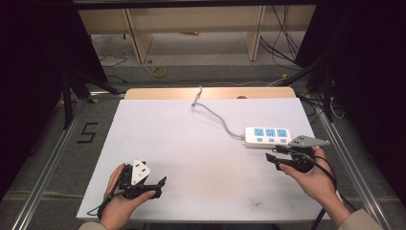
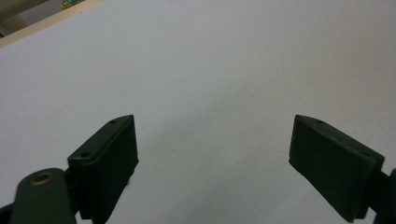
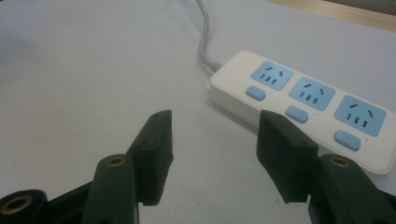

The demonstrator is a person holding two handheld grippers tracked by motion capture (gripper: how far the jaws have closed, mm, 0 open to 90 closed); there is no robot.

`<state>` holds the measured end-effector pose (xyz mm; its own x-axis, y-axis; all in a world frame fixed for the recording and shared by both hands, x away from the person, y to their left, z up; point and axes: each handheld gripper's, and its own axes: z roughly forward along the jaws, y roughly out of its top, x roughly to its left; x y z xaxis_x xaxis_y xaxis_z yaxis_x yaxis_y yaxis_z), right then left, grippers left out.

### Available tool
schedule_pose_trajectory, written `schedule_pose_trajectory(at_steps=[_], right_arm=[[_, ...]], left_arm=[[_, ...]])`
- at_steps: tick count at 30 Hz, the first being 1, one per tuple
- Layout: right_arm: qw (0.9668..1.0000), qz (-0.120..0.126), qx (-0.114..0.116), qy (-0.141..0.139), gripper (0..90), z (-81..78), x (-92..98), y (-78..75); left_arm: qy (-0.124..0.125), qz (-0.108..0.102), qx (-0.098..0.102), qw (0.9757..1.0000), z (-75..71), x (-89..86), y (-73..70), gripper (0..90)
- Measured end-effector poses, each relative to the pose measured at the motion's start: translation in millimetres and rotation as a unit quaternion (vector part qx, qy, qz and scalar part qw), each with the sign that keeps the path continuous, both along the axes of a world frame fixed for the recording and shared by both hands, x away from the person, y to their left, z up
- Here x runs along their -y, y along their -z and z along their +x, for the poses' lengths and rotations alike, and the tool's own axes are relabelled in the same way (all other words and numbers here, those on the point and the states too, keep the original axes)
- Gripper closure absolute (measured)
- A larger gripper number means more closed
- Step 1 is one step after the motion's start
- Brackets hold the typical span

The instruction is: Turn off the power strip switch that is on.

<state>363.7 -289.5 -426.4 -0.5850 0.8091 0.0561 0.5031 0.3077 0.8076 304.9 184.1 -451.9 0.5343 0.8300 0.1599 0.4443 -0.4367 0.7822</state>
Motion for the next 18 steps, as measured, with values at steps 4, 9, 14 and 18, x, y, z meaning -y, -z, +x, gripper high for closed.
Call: schedule_pose_trajectory(at_steps=[4,9,14,18], right_arm=[[0.9999,0.008,0.006,-0.005,41.2,-8.5,0.6,5.5],[0.9997,0.008,0.021,-0.008,36.7,-18.9,2.0,9.3],[0.9992,0.012,0.036,-0.011,34.0,-27.8,5.2,11.8],[0.9991,0.006,0.039,-0.014,33.3,-33.5,6.8,13.9]], left_arm=[[0.001,-0.002,0.0,1.0,-0.5,-0.3,-0.8,14.9],[0.002,-0.002,0.0,1.0,-1.5,-0.5,-0.8,15.0],[0.004,-0.001,0.0,1.0,-3.6,0.8,-1.0,14.9],[0.006,0.001,-0.002,1.0,-5.0,1.4,-1.4,15.0]])
